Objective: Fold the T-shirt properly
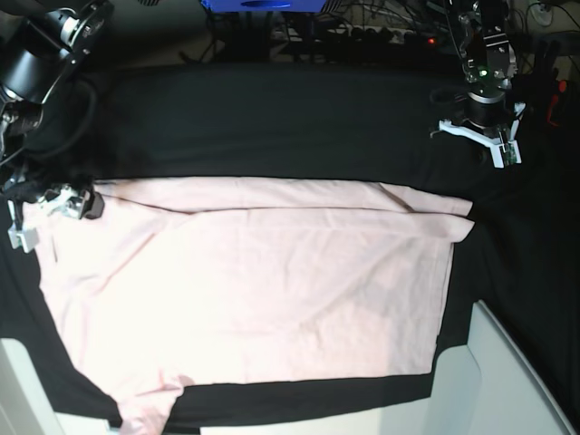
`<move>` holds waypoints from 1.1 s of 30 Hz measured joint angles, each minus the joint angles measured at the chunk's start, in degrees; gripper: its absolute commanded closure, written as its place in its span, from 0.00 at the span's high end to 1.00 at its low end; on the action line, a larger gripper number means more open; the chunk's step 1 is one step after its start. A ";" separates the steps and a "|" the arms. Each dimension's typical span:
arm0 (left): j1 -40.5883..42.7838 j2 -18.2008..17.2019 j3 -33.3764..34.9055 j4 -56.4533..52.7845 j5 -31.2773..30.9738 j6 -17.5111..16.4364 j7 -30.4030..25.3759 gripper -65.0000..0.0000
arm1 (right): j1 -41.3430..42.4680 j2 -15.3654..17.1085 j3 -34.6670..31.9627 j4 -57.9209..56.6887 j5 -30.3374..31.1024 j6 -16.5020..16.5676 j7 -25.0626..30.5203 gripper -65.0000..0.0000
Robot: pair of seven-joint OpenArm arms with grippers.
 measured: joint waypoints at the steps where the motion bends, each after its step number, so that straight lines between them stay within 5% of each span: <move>1: 0.02 0.00 0.00 0.00 -0.02 0.02 0.02 0.00 | 0.02 -0.24 0.00 0.00 0.02 0.00 0.04 0.88; 13: 0.09 0.00 0.00 0.00 0.00 0.00 0.02 0.00 | 0.02 -1.88 0.02 -4.09 0.44 -0.04 0.44 0.87; 20: 0.09 -0.02 0.00 0.00 0.00 0.00 0.00 0.00 | 0.02 -2.97 -3.39 -4.09 0.39 -0.17 0.04 0.52; 24: 0.11 -0.04 0.00 0.00 -0.02 0.00 0.02 0.00 | 0.24 -3.80 -4.31 -4.15 0.83 0.00 0.46 0.42; 31: 0.11 -0.04 0.00 0.00 -0.02 0.00 0.02 0.00 | 0.68 -3.43 -3.89 -4.35 0.70 -0.04 0.46 0.41; 33: 0.11 -0.02 0.00 0.00 -0.02 0.00 0.02 0.00 | 0.68 -3.43 -3.89 -4.35 0.66 -0.04 0.46 0.48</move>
